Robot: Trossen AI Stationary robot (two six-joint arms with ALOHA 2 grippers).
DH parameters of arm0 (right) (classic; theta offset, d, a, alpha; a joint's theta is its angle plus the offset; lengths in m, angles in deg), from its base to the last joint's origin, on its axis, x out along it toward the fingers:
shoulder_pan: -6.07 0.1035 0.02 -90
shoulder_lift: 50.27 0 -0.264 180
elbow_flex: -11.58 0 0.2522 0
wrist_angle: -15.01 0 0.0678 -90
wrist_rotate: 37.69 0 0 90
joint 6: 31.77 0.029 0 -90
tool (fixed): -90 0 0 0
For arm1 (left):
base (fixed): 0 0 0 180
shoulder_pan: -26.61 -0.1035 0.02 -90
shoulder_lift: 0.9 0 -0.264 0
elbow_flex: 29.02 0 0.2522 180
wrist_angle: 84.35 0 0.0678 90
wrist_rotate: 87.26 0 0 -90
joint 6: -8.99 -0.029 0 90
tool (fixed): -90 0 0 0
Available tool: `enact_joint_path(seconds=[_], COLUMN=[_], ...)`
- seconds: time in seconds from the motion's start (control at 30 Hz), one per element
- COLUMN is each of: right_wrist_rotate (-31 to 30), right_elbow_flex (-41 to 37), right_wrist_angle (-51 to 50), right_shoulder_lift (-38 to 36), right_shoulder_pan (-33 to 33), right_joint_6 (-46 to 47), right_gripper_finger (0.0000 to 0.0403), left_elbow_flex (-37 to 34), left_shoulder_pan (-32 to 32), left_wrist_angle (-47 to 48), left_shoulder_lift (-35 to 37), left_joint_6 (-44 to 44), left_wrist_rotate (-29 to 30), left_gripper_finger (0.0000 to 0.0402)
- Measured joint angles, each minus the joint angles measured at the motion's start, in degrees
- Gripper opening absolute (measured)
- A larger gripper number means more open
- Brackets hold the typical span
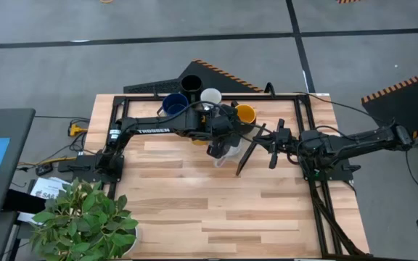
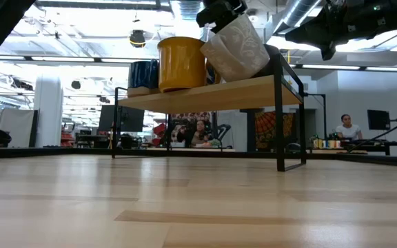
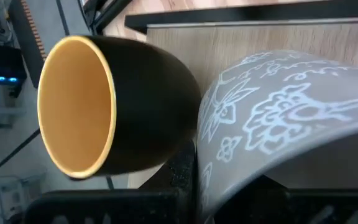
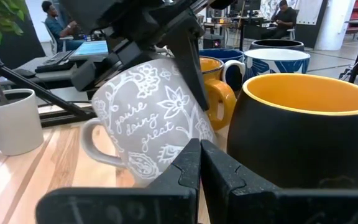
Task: Place coffee mugs
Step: Put the gray mug on the shelf
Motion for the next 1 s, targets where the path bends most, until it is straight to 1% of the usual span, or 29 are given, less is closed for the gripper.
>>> enact_joint_path(seconds=[0.27, 0.37, 1.0], right_wrist_rotate=[-0.01, -0.01, -0.02], right_elbow_flex=[0.00, 0.00, 0.00], right_wrist_angle=[0.00, 0.02, 0.02], right_shoulder_lift=[0.00, 0.00, 0.00], right_shoulder_pan=[0.00, 0.00, 0.01], right_joint_6=[0.00, 0.01, 0.00], right_gripper_finger=[0.0035, 0.0035, 0.0035], left_elbow_flex=[0.11, 0.11, 0.09], left_shoulder_pan=[0.09, 0.07, -0.80], left_wrist_angle=[1.49, 1.08, 0.46], left_shoulder_lift=[0.07, 0.07, 0.07], left_joint_6=[0.37, 0.35, 0.02], left_wrist_rotate=[-0.57, -0.69, -1.00], left_gripper_finger=[0.0012, 0.0020, 0.0107])
